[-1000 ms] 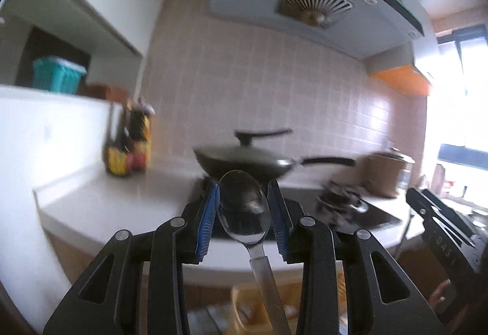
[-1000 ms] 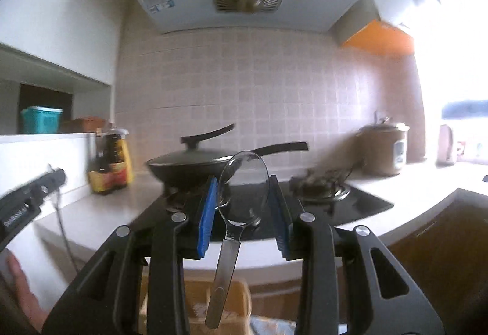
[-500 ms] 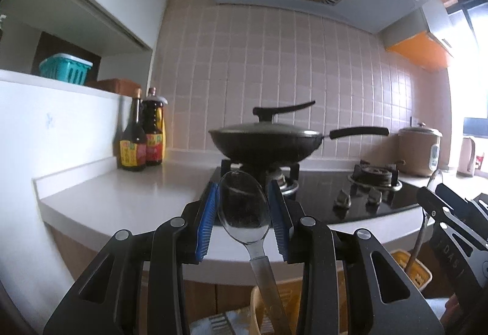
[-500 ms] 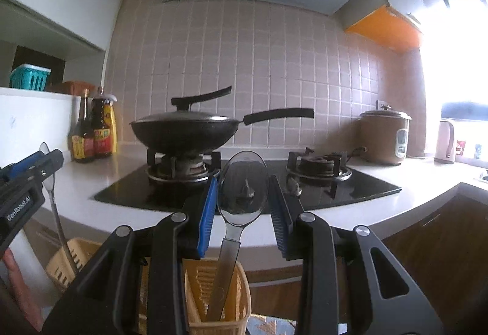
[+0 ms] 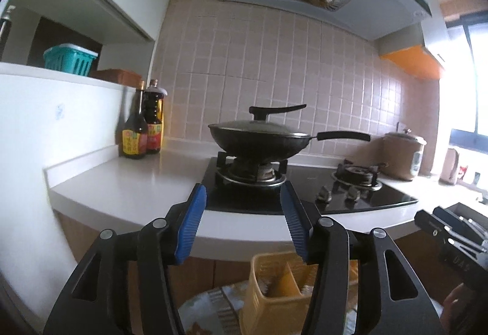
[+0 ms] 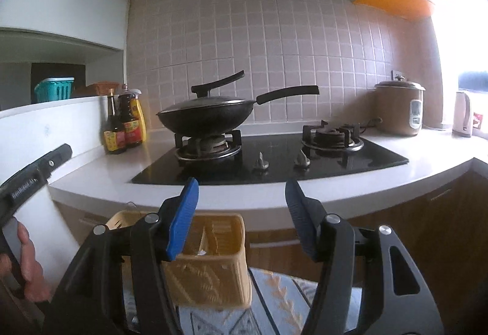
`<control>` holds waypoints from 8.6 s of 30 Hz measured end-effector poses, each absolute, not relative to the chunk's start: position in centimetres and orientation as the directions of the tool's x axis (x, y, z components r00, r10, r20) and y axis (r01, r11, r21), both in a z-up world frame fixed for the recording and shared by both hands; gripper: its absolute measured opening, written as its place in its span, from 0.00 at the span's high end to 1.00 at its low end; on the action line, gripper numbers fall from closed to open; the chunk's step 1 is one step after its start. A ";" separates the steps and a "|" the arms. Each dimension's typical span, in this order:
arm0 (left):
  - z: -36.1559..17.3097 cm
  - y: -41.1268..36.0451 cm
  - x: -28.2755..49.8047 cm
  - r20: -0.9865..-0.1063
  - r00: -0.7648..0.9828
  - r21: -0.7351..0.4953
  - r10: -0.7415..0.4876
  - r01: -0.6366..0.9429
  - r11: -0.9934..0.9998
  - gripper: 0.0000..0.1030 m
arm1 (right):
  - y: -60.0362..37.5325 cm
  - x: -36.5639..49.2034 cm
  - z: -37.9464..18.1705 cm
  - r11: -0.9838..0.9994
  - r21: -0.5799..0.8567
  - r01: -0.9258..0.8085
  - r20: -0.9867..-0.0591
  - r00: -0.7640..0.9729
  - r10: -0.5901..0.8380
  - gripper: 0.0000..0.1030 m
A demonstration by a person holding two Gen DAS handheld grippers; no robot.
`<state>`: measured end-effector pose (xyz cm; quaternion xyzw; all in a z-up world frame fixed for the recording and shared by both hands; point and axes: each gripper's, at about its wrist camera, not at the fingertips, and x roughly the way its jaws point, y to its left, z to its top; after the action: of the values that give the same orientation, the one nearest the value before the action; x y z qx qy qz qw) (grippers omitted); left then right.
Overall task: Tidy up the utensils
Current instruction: 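Lift both clear spoons over the tan basket and open both grippers to drop them, then grasp the black ladle with the left gripper while the right gripper grasps a clear spoon, then carry the ladle and spoon over the tan basket and open both grippers, then grasp a wooden chopstick with the left gripper while the right gripper grasps a clear spoon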
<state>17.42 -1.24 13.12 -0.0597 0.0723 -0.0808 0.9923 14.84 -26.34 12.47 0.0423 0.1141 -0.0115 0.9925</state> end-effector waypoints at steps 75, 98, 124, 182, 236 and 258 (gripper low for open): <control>-2.3 -5.0 19.0 -0.788 0.513 -0.135 -0.339 0.393 0.910 0.65 | -17.5 19.7 -4.7 0.960 0.124 -0.249 -0.950 0.251 0.188 0.59; 7.3 -3.0 11.6 -0.489 0.803 0.052 -0.340 0.416 0.908 0.65 | -20.7 12.5 2.6 0.917 0.166 -0.363 -0.768 0.535 0.351 0.71; 13.0 -5.8 21.8 -0.029 0.999 0.215 -0.040 0.045 0.976 0.65 | -23.2 18.9 16.6 0.977 0.180 -0.118 -0.113 0.984 0.140 0.71; 6.6 1.3 12.4 -0.671 0.599 -0.197 -0.437 0.425 0.884 0.49 | -26.8 10.6 8.8 0.935 0.350 -0.058 -0.708 0.636 0.305 0.57; -5.6 -3.2 10.7 -0.896 0.395 0.051 -0.204 0.547 0.835 0.94 | -22.3 12.5 -5.1 0.978 0.143 -0.154 -0.936 0.300 0.184 0.90; -5.4 -5.8 12.3 -0.938 0.320 0.091 -0.131 0.595 0.799 0.91 | -17.3 15.5 -5.0 0.973 0.022 -0.231 -0.956 0.279 0.088 0.90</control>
<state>12.31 -5.78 -5.42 0.2166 0.5348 -0.2318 0.7831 15.55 -17.34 -4.98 -0.0606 0.5918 0.1002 0.7975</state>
